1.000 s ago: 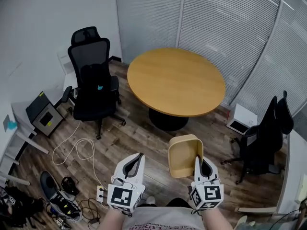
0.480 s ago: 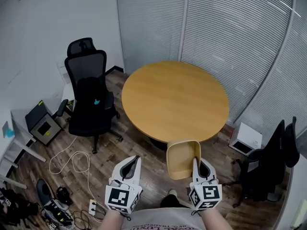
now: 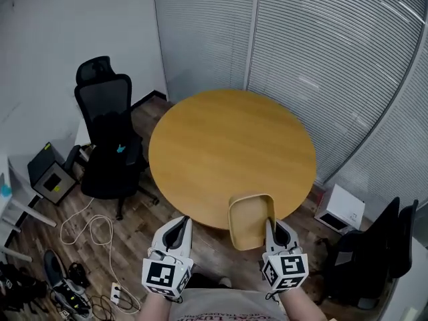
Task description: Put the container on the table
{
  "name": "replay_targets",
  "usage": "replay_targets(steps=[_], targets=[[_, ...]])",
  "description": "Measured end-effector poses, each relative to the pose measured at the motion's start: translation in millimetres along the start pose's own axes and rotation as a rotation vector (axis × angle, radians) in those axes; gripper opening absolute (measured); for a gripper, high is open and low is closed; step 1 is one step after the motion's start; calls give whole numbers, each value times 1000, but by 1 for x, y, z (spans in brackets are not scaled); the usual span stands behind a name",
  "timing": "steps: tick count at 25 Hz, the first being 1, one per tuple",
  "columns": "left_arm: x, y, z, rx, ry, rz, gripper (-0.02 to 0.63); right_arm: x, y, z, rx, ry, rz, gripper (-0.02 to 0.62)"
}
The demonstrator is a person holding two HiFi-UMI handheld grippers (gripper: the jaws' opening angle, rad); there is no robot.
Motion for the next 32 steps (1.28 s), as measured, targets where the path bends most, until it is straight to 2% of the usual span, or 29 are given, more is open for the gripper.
replay_targets(steps=[5, 14, 21, 26, 32], targets=[[-3, 51, 23, -9, -28, 22, 6, 0, 47, -18, -16, 19, 33, 11], [11, 181, 93, -163, -13, 51, 6, 15, 149, -36, -162, 68, 74, 11], [17, 274, 159, -248, 51, 103, 6, 31, 253, -33, -218, 97, 126, 11], [-5, 315, 201, -288, 29, 154, 6, 17, 313, -21, -218, 118, 198, 11], [-33, 346, 225, -341, 28, 165, 6, -21, 366, -17, -224, 176, 330, 11]])
Point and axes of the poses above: the fingertips, and each gripper's own axes: y forward along the fingers, z to its left, x out of its top, the point moved 8 cm from there along -y, backward along the fingers, and after that the axes turned 6 degrees about -y, right-handed, at the moved point
